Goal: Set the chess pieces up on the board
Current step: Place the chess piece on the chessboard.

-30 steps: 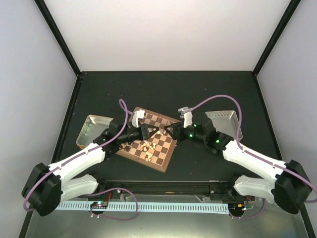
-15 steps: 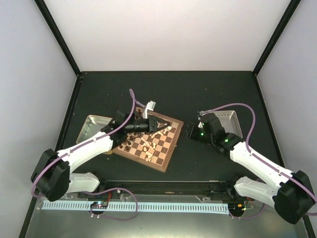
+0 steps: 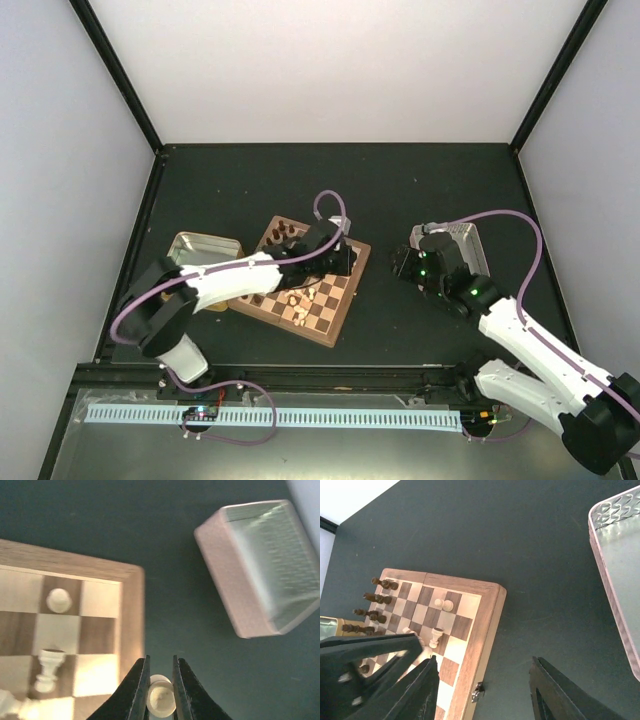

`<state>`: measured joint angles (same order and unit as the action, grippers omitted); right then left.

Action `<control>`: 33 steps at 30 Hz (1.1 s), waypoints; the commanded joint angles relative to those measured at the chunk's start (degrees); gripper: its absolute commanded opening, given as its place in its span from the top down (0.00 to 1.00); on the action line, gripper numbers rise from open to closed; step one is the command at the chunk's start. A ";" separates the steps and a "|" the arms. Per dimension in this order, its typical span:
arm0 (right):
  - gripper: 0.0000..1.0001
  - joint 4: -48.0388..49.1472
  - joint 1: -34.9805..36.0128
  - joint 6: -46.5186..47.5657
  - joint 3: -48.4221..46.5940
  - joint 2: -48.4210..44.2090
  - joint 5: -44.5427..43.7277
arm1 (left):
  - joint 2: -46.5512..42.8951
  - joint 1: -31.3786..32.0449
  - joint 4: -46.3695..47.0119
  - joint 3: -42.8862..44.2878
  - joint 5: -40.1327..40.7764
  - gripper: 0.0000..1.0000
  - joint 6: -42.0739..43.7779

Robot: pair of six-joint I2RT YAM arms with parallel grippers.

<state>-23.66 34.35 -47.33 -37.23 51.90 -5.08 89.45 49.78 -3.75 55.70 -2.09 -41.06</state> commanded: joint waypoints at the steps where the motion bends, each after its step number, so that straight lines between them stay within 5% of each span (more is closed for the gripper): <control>1: 0.50 -1.08 -0.33 1.43 0.56 -0.28 -3.33 | 6.71 1.36 -0.22 4.26 13.56 0.98 5.92; 26: 0.49 -0.86 -0.77 2.02 -0.56 2.83 -2.68 | 23.05 1.73 -0.58 14.08 17.72 0.89 12.77; 33: 0.49 -1.33 -0.77 2.27 -0.89 3.11 -1.88 | 22.03 1.78 -1.61 13.87 16.33 0.67 13.03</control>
<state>-24.56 33.98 -45.89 -37.12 54.74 -6.90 111.79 51.13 -4.21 68.20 14.85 -28.80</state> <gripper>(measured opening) 0.509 0.274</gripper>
